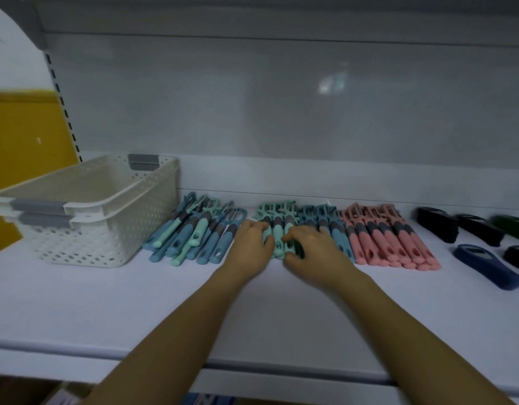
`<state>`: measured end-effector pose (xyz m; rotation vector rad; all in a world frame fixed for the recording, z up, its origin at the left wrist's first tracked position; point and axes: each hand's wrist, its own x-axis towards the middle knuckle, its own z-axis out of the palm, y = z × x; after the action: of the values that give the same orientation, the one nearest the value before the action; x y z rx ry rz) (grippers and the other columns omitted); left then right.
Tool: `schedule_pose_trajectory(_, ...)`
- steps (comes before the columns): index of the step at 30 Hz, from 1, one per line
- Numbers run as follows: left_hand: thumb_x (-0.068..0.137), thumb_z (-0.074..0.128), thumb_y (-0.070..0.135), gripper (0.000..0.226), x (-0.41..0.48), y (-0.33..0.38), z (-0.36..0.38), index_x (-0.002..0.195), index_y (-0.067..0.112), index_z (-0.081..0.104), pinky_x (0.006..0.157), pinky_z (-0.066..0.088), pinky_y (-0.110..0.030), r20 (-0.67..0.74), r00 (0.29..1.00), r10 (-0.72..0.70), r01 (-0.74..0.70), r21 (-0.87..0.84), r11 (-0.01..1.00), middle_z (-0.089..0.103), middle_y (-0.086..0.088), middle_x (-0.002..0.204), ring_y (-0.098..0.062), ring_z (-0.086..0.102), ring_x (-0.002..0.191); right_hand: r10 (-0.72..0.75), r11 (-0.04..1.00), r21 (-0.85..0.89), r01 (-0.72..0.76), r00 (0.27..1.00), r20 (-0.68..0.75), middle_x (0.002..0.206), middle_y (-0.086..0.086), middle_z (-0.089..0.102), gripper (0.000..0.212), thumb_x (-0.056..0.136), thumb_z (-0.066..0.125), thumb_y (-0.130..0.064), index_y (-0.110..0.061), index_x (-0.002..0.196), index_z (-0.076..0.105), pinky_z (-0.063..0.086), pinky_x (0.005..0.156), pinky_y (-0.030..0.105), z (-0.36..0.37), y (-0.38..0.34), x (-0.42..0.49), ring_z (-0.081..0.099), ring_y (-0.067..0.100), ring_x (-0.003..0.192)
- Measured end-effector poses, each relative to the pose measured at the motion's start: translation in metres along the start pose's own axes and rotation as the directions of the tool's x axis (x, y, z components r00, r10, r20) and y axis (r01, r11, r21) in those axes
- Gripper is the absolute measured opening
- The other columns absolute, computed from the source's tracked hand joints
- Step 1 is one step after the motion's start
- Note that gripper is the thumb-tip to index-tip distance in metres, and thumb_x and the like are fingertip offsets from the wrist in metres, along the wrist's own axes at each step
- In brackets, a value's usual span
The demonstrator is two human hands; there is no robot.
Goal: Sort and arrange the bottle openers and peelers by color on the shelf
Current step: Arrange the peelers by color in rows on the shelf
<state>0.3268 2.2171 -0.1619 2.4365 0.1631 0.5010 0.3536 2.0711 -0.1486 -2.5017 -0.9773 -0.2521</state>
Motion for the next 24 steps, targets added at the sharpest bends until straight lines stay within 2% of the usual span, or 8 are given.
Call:
schedule_pose_trajectory(5,0.099,0.039,0.019,0.036,-0.002,0.002,-0.003,0.129,0.001,0.048,0.099,0.030,-0.028,0.030,0.998,0.062,-0.064,0.079,0.995,0.045,-0.018,0.129,-0.029,0.044,0.119,-0.036,0.998,-0.043,0.036,0.999,-0.012,0.134,-0.005,0.046,0.043,0.087,0.051,-0.028,-0.024,0.130,0.046,0.006,0.114,0.039,-0.002,-0.002,-0.002,0.039,0.014,0.125)
schedule_pose_trajectory(7,0.100,0.035,0.021,0.038,-0.003,0.003,-0.003,0.132,0.002,0.046,0.101,0.032,-0.031,0.046,0.997,0.066,-0.071,0.108,0.992,0.046,-0.019,0.130,-0.030,0.044,0.120,-0.064,0.997,-0.049,0.063,0.998,-0.008,0.134,-0.007,0.046,0.043,0.089,0.051,-0.032,-0.027,0.131,0.045,0.005,0.114,0.038,-0.001,-0.002,-0.003,0.037,0.014,0.126)
schedule_pose_trajectory(10,0.101,0.031,0.017,0.036,-0.004,0.004,-0.007,0.126,0.000,0.050,0.099,0.035,-0.033,0.040,0.997,0.069,-0.073,0.114,0.991,0.052,-0.020,0.125,-0.031,0.047,0.116,-0.075,0.995,-0.072,0.074,0.997,-0.012,0.137,-0.005,0.045,0.044,0.091,0.049,-0.035,-0.024,0.134,0.043,0.006,0.113,0.035,0.000,-0.001,-0.003,0.036,0.015,0.128)
schedule_pose_trajectory(13,0.099,0.034,0.014,0.032,-0.003,0.001,-0.025,0.119,-0.001,0.054,0.096,0.040,-0.037,-0.048,0.998,0.050,-0.043,0.141,0.989,0.053,-0.020,0.121,-0.033,0.050,0.112,-0.087,0.995,-0.051,0.083,0.994,-0.062,0.142,-0.004,0.039,0.046,0.093,0.049,-0.034,-0.022,0.137,0.041,0.003,0.113,0.031,-0.003,-0.003,-0.004,0.030,0.013,0.132)
schedule_pose_trajectory(15,0.095,0.039,0.010,0.030,0.001,-0.004,-0.046,0.120,-0.002,0.053,0.095,0.040,-0.040,-0.098,0.995,-0.003,0.030,0.276,0.961,0.050,-0.020,0.123,-0.035,0.047,0.117,-0.100,0.994,-0.055,0.097,0.993,-0.063,0.142,-0.005,0.040,0.045,0.093,0.048,-0.034,-0.022,0.136,0.042,0.001,0.113,0.030,-0.002,-0.005,-0.005,0.030,0.012,0.133)
schedule_pose_trajectory(19,0.096,0.040,0.016,0.033,-0.006,-0.021,-0.087,0.125,0.002,0.048,0.097,0.039,-0.042,-0.105,0.964,-0.245,0.257,0.603,0.755,0.045,-0.020,0.132,-0.036,0.042,0.124,-0.130,0.991,-0.053,0.127,0.990,-0.054,0.138,-0.004,0.043,0.041,0.093,0.047,-0.031,-0.022,0.134,0.044,-0.001,0.114,0.030,0.003,-0.006,-0.004,0.032,0.012,0.130)
schedule_pose_trajectory(21,0.096,0.040,0.015,0.030,-0.009,-0.031,-0.095,0.121,0.003,0.051,0.091,0.043,-0.039,-0.060,0.954,-0.293,0.264,0.632,0.729,0.052,-0.020,0.127,-0.034,0.051,0.116,-0.137,0.989,-0.055,0.134,0.989,-0.052,0.138,-0.003,0.043,0.040,0.093,0.048,-0.030,-0.021,0.133,0.045,-0.001,0.114,0.029,0.004,-0.008,-0.003,0.032,0.013,0.131)
schedule_pose_trajectory(24,0.094,0.046,0.016,0.027,-0.008,-0.039,-0.096,0.116,0.002,0.052,0.087,0.044,-0.037,0.001,0.950,-0.312,0.255,0.576,0.776,0.057,-0.020,0.121,-0.034,0.055,0.109,-0.138,0.989,-0.053,0.137,0.990,-0.032,0.137,-0.002,0.044,0.039,0.094,0.048,-0.028,-0.021,0.132,0.045,-0.001,0.114,0.029,0.004,-0.009,-0.004,0.032,0.014,0.132)
